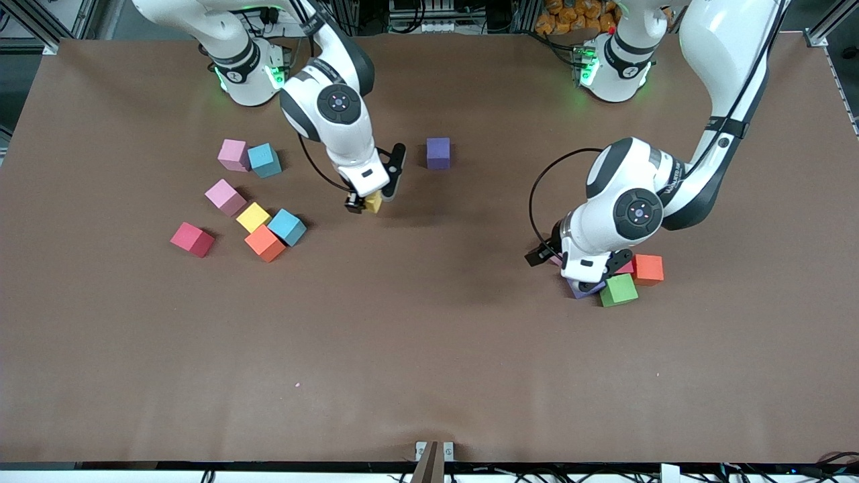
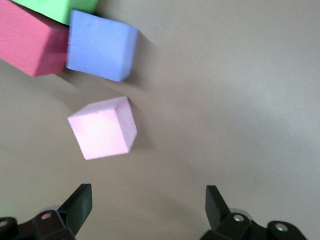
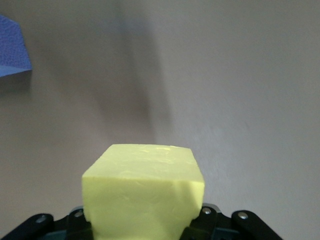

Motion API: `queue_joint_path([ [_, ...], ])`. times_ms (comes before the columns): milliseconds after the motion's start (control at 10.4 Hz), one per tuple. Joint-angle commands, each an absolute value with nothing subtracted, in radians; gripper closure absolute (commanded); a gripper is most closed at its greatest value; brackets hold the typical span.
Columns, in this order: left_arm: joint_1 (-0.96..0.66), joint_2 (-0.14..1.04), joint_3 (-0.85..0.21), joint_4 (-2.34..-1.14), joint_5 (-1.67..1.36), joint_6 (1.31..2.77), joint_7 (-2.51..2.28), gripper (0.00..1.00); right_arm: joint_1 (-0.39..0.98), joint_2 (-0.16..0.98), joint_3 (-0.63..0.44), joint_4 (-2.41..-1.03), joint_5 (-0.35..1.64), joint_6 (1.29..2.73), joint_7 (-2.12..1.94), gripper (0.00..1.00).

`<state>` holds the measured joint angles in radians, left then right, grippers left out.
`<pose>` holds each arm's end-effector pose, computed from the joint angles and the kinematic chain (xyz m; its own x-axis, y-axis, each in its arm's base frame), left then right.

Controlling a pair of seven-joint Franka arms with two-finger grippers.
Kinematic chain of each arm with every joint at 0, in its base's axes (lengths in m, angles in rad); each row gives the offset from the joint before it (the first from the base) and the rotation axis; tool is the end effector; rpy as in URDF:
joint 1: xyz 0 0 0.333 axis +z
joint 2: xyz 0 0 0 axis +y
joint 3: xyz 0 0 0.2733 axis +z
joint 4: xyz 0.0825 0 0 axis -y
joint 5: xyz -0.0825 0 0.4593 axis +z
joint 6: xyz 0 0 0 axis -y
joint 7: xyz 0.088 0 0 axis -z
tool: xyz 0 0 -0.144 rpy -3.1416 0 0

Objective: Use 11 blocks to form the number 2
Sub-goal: 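Carry the yellow block toward the blue block while the left gripper reaches the pink block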

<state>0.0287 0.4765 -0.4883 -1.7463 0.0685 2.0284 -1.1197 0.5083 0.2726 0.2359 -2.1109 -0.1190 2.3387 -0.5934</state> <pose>0.6137 -0.2931 0.2016 0.7721 0.6022 -0.2030 0.6055 -0.7941 -0.0528 0.4493 0.4152 0.1540 0.1554 0.9870 -0.0406 0.9878 -0.1557 -0.0037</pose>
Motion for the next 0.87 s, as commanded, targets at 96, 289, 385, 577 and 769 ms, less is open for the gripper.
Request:
queue_joint_path([
  [96,0.021,0.505,-0.485,-1.756,0.126,2.023,-1.261,0.00,0.581,0.282,0.241,-2.152,-0.135,2.396,-0.626,0.44],
  [289,0.018,0.496,-0.486,-1.785,0.150,2.026,-1.360,0.00,0.589,0.320,0.241,-2.236,-0.135,2.556,-0.621,0.44],
  [385,0.017,0.476,-0.486,-1.813,0.162,2.029,-1.371,0.00,0.597,0.340,0.248,-2.241,-0.135,2.583,-0.618,0.44],
  [577,0.028,0.459,-0.485,-1.853,0.166,2.060,-1.420,0.00,0.618,0.371,0.276,-2.241,-0.135,2.609,-0.556,0.45],
  [769,0.057,0.425,-0.488,-1.966,0.208,2.178,-1.420,0.00,0.633,0.394,0.304,-2.240,-0.135,2.617,-0.537,0.46],
])
